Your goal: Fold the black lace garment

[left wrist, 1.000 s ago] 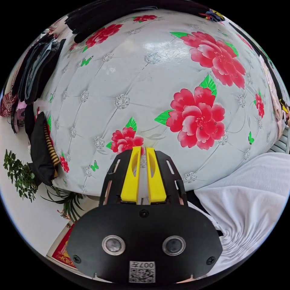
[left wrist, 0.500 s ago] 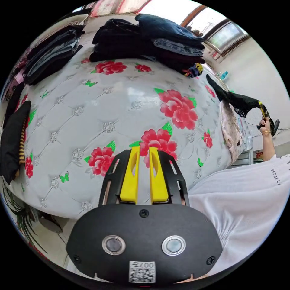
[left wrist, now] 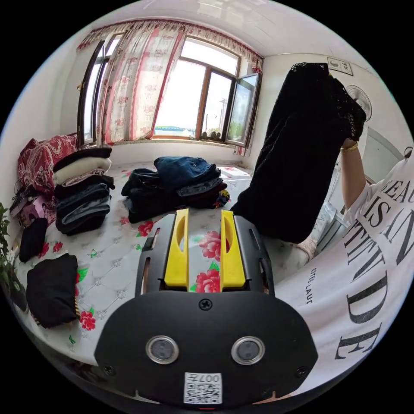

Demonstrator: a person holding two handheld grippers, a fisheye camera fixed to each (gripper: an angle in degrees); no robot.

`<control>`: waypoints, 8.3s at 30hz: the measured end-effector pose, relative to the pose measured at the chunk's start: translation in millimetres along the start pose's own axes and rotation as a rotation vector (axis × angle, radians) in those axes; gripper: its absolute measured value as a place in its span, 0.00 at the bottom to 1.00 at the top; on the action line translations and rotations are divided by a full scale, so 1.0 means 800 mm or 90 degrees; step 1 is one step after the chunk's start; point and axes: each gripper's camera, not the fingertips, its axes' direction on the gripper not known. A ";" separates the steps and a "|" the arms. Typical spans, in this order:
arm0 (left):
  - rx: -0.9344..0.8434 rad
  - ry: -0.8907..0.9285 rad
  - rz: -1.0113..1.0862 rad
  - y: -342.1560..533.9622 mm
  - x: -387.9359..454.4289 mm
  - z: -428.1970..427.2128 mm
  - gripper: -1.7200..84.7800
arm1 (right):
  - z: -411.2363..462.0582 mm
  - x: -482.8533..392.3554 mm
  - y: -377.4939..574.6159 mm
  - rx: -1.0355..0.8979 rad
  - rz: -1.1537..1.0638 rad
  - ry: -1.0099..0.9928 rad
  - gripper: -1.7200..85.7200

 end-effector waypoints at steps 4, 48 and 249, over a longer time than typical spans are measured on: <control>0.096 0.091 0.066 -0.025 0.017 -0.064 0.16 | 0.040 -0.029 -0.043 0.002 0.004 -0.012 0.02; -0.300 0.196 -0.261 -0.052 -0.277 0.051 0.06 | 0.055 0.372 0.614 -0.563 0.438 0.064 0.04; -0.047 0.585 -0.226 -0.328 -0.275 0.079 0.01 | -0.174 0.488 0.002 -0.194 0.418 0.156 0.02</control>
